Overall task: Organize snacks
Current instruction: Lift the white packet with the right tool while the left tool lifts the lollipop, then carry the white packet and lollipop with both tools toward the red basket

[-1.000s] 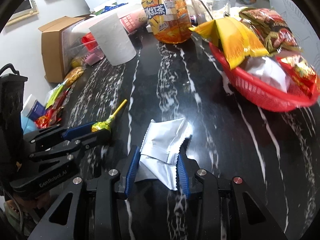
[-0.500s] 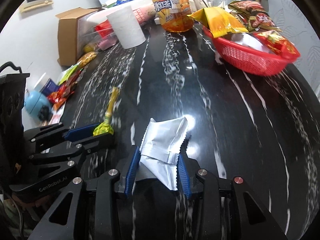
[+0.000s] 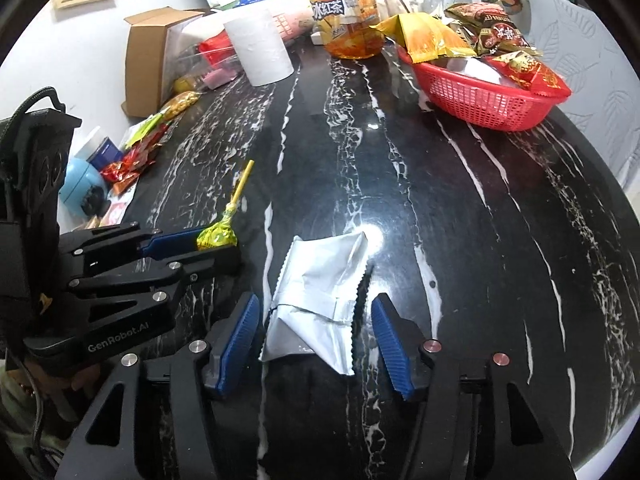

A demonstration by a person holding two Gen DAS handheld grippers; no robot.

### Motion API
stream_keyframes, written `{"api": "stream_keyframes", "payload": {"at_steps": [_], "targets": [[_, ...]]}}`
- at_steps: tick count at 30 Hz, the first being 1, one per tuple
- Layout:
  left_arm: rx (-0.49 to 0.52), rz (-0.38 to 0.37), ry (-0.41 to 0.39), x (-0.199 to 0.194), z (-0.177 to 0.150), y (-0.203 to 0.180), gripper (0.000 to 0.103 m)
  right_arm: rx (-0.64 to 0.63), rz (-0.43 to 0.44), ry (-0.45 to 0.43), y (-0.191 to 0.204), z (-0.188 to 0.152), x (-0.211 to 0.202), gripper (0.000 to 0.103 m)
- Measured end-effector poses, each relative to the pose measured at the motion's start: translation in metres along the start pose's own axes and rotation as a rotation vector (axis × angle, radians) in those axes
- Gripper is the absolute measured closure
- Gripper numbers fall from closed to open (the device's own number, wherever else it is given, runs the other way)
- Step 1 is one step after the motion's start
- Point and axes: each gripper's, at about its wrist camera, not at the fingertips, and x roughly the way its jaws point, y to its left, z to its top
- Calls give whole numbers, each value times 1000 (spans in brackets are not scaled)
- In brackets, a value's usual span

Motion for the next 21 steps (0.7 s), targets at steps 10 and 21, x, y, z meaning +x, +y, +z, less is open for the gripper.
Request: {"api": "stream_keyframes", "payload": {"at_steps": [10,21], "targets": [[-4,-24,-12,-1,-1,5,77,-19,-34,1,6,1,4,38],[-11,-23,-9,-2,-2,5,77,-36,-57,-8,9,0,5,39]]}}
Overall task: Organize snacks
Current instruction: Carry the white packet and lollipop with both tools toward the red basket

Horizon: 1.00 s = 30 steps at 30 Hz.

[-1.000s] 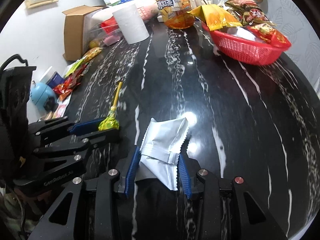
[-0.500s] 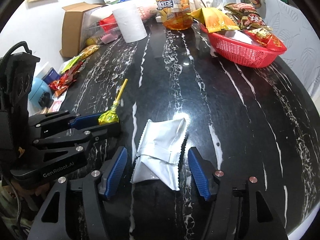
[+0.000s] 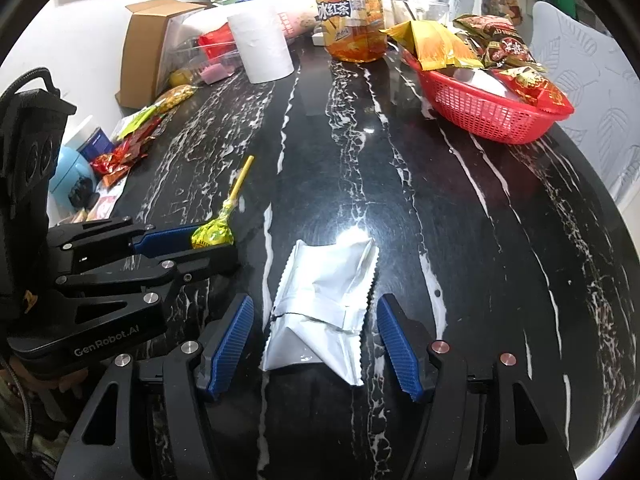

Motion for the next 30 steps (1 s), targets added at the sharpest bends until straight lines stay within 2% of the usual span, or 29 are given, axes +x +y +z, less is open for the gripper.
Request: {"api": "stream_keyframes", "payload": {"at_steps": [1,3,6,12,18,30], "targets": [[-3,1,1,0,0,0,77,1,0,-5,0,0,0,41],[-7,2,3,-1,-1,0,77,-5,-13,-14,0,-1,-1,61],[-10,5,1,-3,-1,-1,77,8,10,-22,-2,-2,-2,65],[1,8,-15,-12,0,-7,78,24,41,-39,-5,-5,-7,71],[20,13,-39,-22,1,-17,78,32,56,-61,-6,-10,-16,72],[68,-51,-57,-30,7,-57,78,88,60,-154,-26,-27,-55,72]]}}
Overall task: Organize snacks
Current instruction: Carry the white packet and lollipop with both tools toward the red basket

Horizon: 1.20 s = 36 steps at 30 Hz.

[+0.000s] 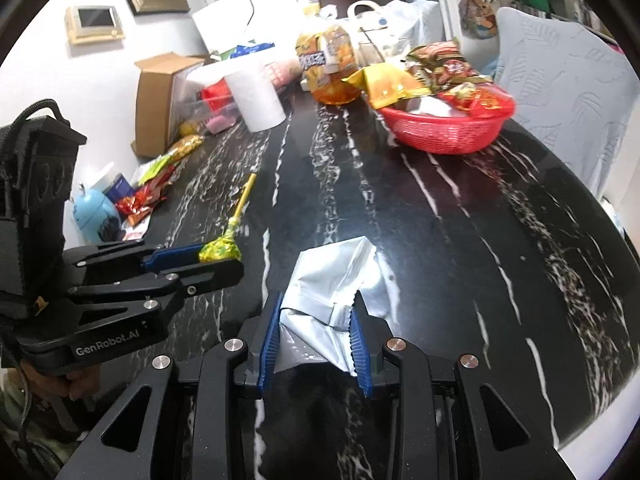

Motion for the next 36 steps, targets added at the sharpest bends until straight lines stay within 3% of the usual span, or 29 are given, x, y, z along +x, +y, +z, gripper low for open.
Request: {"api": "stream_keyframes", "payload": {"at_steps": [15,26,36], "targets": [[90,-22,-58,7,48,-49,77,80,10,-65,-51,4,-33,72],[144,41,-128,17,99,-67,77,48,-30,-132,-83,35,-44,72],[152,26,-169,34,146,-71,77,42,-63,-210,-113,76,-50,72]]}}
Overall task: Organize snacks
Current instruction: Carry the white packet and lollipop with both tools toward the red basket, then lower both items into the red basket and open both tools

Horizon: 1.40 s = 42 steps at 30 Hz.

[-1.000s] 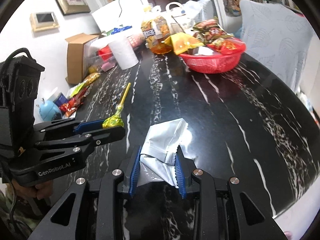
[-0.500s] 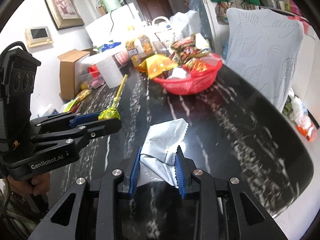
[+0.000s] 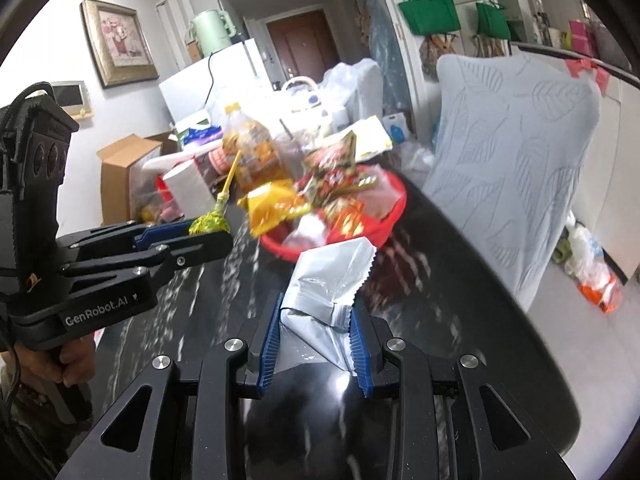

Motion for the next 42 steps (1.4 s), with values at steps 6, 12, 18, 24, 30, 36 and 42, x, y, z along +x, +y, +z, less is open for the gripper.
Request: {"api": "stream_keyframes", "payload": {"at_steps": [6,12,18,24,30,36,42], "targets": [[-32,-3,-18,25,18,9,77,-2,-14,-39,-10,25,7,72],[-29,-15,31,60,19,13,77,8,-14,-62,-18,38,16,72],[-27,4,63,79,15,16,77,10,-39,-42,-24,37,27,72],[17,79,104,89,14,12,76,16,-39,-26,-29,38,33,72],[-28,61,85,85,13,21,26,7,-40,-12,-26,40,38,72],[-31,81,53,73,17,24,26,-2,-47,-12,-22,43,40,72],[-61,88,44,65,20,38,26,-12,-38,-17,-16,50,44,72]]}}
